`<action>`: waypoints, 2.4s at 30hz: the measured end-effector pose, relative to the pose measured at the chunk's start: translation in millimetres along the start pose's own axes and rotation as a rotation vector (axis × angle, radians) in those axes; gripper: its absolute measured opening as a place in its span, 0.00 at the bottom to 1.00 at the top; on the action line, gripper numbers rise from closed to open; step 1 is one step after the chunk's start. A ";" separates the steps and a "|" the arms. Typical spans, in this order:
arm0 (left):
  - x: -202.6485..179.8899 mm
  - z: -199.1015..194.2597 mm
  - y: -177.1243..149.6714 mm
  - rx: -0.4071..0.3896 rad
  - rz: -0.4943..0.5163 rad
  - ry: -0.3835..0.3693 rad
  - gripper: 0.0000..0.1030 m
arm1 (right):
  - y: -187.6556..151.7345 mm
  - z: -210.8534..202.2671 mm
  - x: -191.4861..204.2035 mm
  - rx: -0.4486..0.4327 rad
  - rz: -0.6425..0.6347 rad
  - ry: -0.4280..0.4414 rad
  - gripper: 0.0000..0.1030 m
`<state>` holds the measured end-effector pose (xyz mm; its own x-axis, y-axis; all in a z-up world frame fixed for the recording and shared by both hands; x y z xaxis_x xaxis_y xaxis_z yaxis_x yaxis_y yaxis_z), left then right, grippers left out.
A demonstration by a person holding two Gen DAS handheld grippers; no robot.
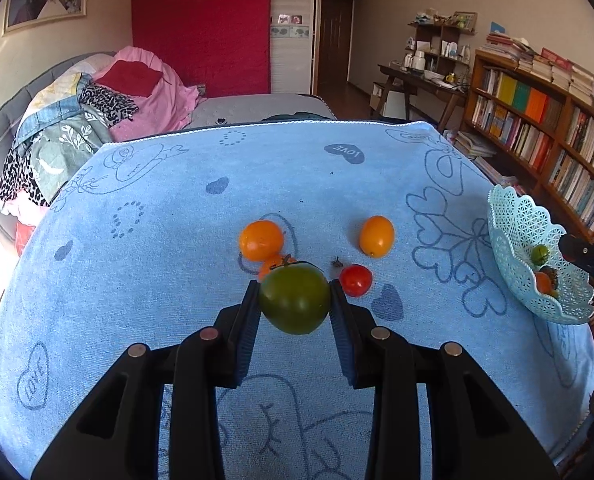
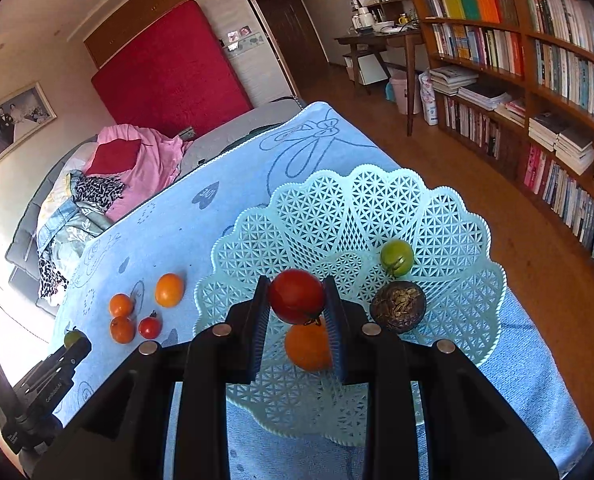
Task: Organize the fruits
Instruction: 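Carry the red tomato over the basket and open the right tool while the left tool carries the green tomato, then open the left tool to drop the green tomato into the basket, then move both tools back toward the remaining fruit on the towel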
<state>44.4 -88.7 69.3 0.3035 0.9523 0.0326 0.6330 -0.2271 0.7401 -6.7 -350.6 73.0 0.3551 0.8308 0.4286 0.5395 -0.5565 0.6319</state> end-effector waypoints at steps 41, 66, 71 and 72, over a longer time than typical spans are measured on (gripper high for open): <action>-166.5 13.1 44.2 -0.024 0.261 -0.281 0.34 | 17.0 -39.6 -31.7 -0.117 0.146 0.015 0.55; -142.3 21.5 48.1 -0.035 0.212 -0.165 0.92 | 14.5 -46.3 -27.0 -0.129 0.165 0.038 0.70; -127.2 14.7 47.1 -0.049 0.193 -0.127 0.93 | 13.7 -52.7 -23.9 -0.148 0.160 0.063 0.70; -124.7 13.3 46.9 -0.052 0.189 -0.120 0.93 | 12.8 -54.0 -22.2 -0.153 0.156 0.070 0.71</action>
<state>45.7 -220.8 91.0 0.4976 0.8621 0.0963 0.5199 -0.3853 0.7624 -48.9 -376.5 106.5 0.3690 0.7348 0.5691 0.3584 -0.6774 0.6424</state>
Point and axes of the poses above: each gripper's, at about its wrist camera, not at the fingertips, and z roughly the way its jaws point, x to its left, y to its top, the point moved 1 cm from there along z, roughly the way its jaws point, and after that the axes turned 4 degrees about z, right-handed, at the moved point
